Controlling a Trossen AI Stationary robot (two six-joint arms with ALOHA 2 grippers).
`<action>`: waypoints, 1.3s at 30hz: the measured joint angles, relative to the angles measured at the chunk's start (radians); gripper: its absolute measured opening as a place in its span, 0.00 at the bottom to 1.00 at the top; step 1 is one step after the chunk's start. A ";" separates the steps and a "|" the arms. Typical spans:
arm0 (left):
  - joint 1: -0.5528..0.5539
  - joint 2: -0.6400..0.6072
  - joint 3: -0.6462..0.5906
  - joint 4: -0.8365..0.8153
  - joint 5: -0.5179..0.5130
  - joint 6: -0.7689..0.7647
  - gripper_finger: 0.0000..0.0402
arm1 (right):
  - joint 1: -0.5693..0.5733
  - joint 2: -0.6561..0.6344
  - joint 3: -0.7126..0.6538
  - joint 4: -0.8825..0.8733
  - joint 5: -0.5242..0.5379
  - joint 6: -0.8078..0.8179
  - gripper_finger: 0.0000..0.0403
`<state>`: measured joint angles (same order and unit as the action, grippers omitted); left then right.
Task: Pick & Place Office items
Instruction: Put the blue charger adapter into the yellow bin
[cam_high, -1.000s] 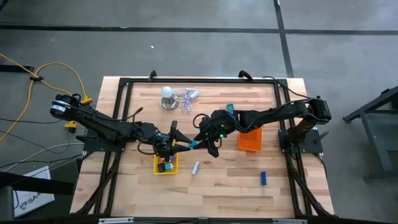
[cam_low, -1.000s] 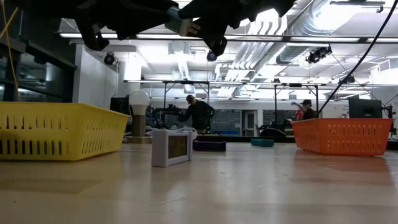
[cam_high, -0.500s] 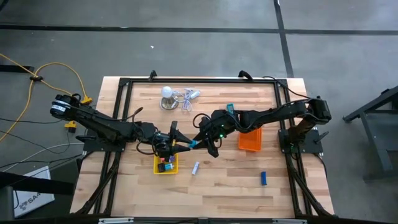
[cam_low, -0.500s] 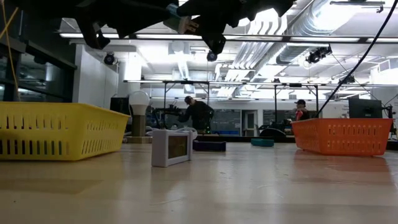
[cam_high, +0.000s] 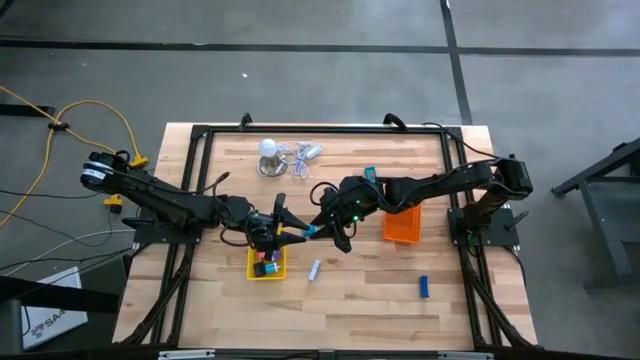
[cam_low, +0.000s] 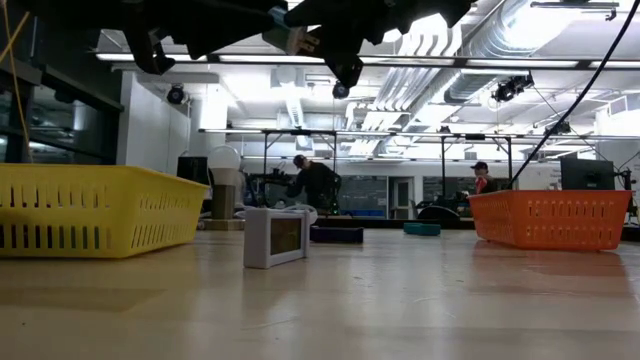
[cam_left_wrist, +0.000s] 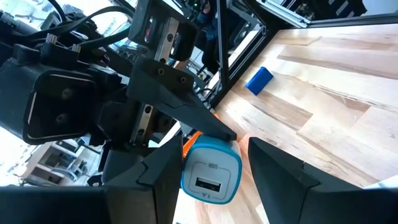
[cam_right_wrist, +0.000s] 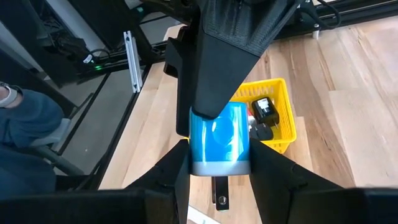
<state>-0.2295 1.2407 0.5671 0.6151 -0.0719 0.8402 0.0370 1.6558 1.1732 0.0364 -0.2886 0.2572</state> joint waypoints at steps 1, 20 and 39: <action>0.000 0.000 0.000 -0.001 0.000 0.000 0.44 | 0.000 0.000 0.000 0.000 0.000 -0.001 0.30; 0.000 0.000 0.000 -0.004 0.014 -0.003 0.39 | 0.000 0.000 0.000 0.001 -0.001 -0.011 0.30; 0.000 0.000 0.000 -0.007 0.032 -0.018 0.32 | 0.001 0.000 0.000 0.001 -0.005 -0.011 0.31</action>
<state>-0.2291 1.2404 0.5671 0.6079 -0.0395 0.8227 0.0380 1.6558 1.1732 0.0376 -0.2935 0.2466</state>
